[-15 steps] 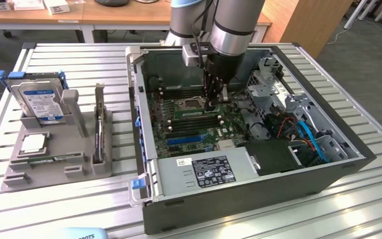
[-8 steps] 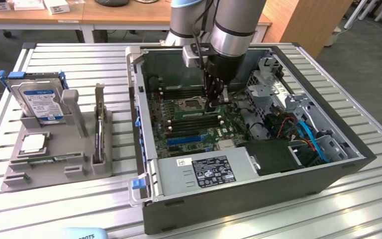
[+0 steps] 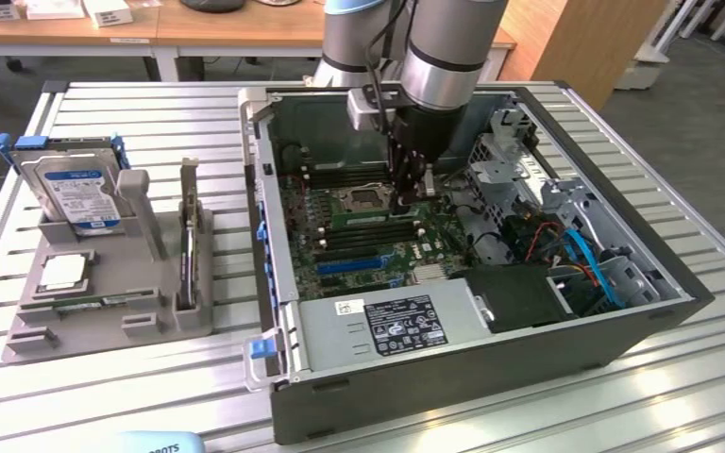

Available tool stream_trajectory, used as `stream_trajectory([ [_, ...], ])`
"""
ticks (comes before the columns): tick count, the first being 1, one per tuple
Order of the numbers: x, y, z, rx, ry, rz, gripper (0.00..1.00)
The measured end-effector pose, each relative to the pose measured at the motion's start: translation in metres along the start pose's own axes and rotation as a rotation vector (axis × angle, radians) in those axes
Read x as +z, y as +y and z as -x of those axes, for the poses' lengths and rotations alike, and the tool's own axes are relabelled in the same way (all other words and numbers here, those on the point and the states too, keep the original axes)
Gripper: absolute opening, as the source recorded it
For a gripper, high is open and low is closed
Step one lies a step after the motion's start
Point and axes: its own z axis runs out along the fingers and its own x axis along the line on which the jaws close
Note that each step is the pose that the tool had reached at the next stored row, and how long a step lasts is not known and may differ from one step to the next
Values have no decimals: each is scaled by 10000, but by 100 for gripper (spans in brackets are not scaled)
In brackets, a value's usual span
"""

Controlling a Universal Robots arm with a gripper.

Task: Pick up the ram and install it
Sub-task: 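Insert the ram into the slot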

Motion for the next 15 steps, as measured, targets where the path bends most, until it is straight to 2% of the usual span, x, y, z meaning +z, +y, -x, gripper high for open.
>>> stream_trajectory([
  [6,36,-1,-1,-1,-1,0,12],
  [15,41,-2,10,-2,-6,0,12],
])
